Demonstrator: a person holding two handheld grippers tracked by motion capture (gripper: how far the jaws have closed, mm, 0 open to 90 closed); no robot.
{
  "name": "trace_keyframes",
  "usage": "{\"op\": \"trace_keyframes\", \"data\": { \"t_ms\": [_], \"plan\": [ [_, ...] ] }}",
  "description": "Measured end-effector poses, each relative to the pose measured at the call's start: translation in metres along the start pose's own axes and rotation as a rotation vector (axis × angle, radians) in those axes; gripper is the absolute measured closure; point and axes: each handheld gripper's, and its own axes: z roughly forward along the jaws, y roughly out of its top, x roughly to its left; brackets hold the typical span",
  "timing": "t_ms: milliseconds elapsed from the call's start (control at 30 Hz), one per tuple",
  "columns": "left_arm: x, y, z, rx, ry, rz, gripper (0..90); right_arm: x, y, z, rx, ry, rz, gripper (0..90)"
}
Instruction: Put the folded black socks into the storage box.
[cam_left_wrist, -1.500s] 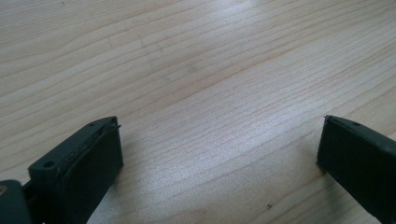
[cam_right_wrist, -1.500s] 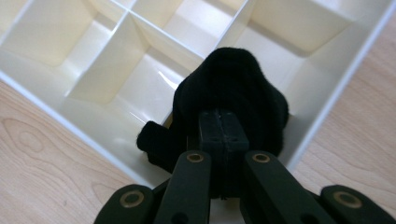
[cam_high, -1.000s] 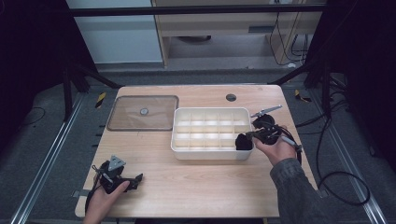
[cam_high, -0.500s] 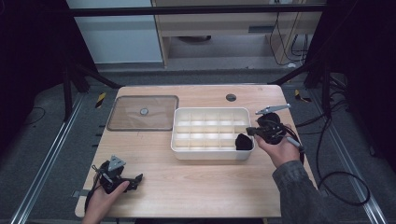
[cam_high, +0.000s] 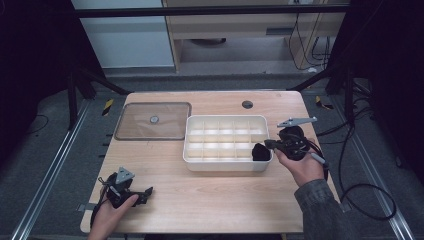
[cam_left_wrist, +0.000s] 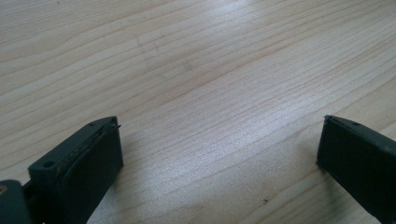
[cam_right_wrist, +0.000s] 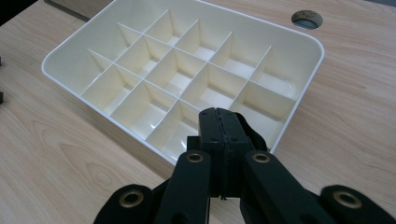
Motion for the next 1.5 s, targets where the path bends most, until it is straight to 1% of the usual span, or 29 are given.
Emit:
{"op": "trace_keyframes", "data": {
  "t_ms": [167,267,333,400,500,600,800,900,967,1133,1200,1267,1433,1500],
  "plan": [
    [0.000,0.000,0.000,0.000,0.000,0.000,0.0,0.001,-0.006,-0.001,-0.003,0.003,0.002,90.0],
    [0.000,0.000,0.000,0.000,-0.001,0.000,0.0,0.001,-0.011,0.000,-0.004,0.009,0.012,90.0],
    [0.000,0.000,0.000,0.000,-0.001,0.000,0.0,0.001,-0.014,0.000,-0.001,0.012,0.022,84.3],
    [0.000,0.000,0.000,0.000,-0.001,0.000,0.0,0.001,-0.017,0.001,0.002,0.019,0.028,84.4],
    [0.000,0.000,0.000,0.000,-0.002,0.000,0.0,0.002,-0.020,0.002,-0.001,0.028,0.032,80.3],
    [0.000,0.000,0.000,0.002,-0.002,0.002,0.0,0.004,-0.023,0.002,-0.001,0.028,0.031,71.6],
    [0.000,0.000,0.000,0.002,-0.002,0.002,0.0,0.007,-0.030,0.001,-0.007,0.021,0.030,50.1],
    [0.000,0.000,0.000,0.002,-0.002,0.002,0.0,0.009,-0.033,0.000,-0.006,0.002,0.024,41.3],
    [0.000,0.000,0.000,0.000,-0.002,0.001,0.0,0.010,-0.037,-0.001,-0.021,-0.007,0.027,33.9],
    [0.000,0.000,0.000,0.000,-0.002,0.000,0.0,0.012,-0.048,-0.004,-0.051,-0.029,-0.015,16.5],
    [0.000,0.000,0.000,-0.001,-0.002,0.000,0.0,0.012,-0.051,-0.004,-0.051,-0.032,-0.012,14.1],
    [0.000,0.000,0.000,0.000,-0.002,0.001,0.0,0.012,-0.055,-0.005,-0.056,-0.038,-0.032,9.7],
    [0.000,0.000,0.000,0.000,-0.001,0.001,0.0,0.010,-0.064,-0.006,-0.058,-0.039,-0.054,8.2],
    [-0.001,0.000,0.000,0.000,-0.001,0.001,0.0,0.009,-0.068,-0.006,-0.047,-0.040,-0.059,8.1]
  ]
}}
